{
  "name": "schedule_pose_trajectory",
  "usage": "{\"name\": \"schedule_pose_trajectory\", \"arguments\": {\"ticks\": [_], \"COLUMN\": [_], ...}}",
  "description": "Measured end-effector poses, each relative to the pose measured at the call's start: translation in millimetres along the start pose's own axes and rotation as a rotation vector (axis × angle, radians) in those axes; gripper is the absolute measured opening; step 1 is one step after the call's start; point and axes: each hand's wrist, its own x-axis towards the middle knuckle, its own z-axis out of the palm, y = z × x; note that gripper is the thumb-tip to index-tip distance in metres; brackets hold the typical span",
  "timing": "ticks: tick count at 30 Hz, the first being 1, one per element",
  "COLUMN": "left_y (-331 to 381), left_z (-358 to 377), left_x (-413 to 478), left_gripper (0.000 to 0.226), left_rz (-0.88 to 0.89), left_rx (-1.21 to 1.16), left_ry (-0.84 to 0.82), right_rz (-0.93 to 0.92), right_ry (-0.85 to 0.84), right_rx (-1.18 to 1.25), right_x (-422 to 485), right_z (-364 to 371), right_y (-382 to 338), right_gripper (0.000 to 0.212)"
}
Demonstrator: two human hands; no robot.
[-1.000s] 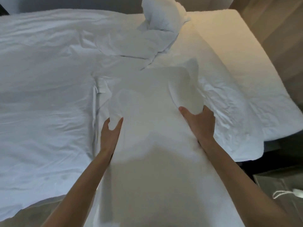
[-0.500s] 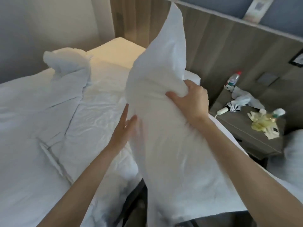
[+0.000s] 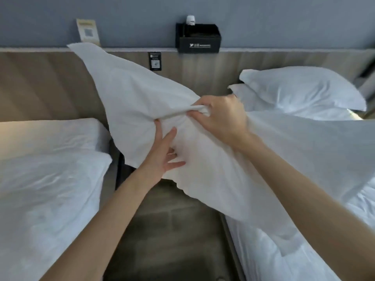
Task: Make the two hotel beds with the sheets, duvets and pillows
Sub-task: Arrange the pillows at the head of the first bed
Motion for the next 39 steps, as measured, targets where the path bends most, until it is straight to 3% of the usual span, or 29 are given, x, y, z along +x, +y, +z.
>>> {"name": "schedule_pose_trajectory", "arguments": {"ticks": [8, 10, 13, 15, 18, 21, 26, 29, 33, 39], "left_y": [-83, -100, -134, -162, -202, -221, -218, -198, -163, -128], "left_z": [269, 328, 388, 404, 399, 369, 298, 259, 206, 109], "left_x": [65, 74, 85, 92, 97, 99, 102, 90, 59, -8], "left_gripper": [0.082, 0.069, 0.048, 0.042, 0.045, 0.043, 0.049, 0.05, 0.05, 0.053], "left_rz": [-0.165, -0.202, -0.284, -0.332, -0.314, -0.193, -0.028, 0.158, 0.422, 0.554], "left_rx": [-0.088, -0.079, 0.009, 0.13, 0.325, 0.608, 0.964, 1.214, 1.505, 1.536], "left_ry": [-0.382, -0.458, -0.556, -0.579, -0.53, -0.462, -0.479, -0.441, -0.25, 0.031], "right_rz": [-0.012, -0.045, 0.045, 0.31, 0.765, 0.89, 0.655, 0.505, 0.313, 0.026], "right_ry": [0.29, 0.321, 0.178, -0.086, -0.585, -0.723, -0.566, -0.468, -0.394, -0.294], "right_rx": [-0.289, -0.401, -0.504, -0.499, -0.355, -0.202, -0.279, -0.234, -0.181, -0.019], "right_x": [-70, -88, -124, -158, -221, -268, -258, -226, -190, -161], "right_z": [-140, -171, -202, -202, -176, -144, -110, -95, -69, -21], "right_y": [208, 254, 318, 360, 407, 410, 373, 338, 283, 175], "right_gripper": [0.019, 0.023, 0.024, 0.022, 0.021, 0.039, 0.049, 0.048, 0.046, 0.039]}}
